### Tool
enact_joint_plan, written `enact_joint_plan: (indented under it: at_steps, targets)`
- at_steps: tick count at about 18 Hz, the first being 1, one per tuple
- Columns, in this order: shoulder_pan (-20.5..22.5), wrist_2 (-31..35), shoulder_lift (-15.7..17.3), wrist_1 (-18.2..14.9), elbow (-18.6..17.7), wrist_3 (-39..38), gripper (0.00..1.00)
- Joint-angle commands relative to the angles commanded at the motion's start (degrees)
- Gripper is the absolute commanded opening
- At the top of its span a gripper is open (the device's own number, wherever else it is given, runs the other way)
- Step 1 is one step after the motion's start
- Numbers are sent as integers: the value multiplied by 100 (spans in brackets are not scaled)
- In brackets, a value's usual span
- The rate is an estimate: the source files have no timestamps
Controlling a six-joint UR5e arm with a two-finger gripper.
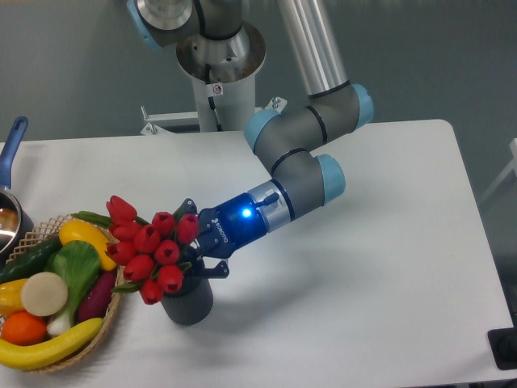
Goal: Insert the flowers into the vase
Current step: 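Lower the tulip stems into the grey vase opening, then open the gripper to release the tulips in the vase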
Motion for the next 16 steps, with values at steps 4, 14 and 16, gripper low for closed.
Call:
enact_joint_plan:
  at_steps: [4, 14, 16]
  targets:
    - [9, 52, 0, 0, -105, 9, 37]
    - [79, 149, 0, 9, -123, 9, 69]
    - [97, 149, 0, 9, -123, 9, 73]
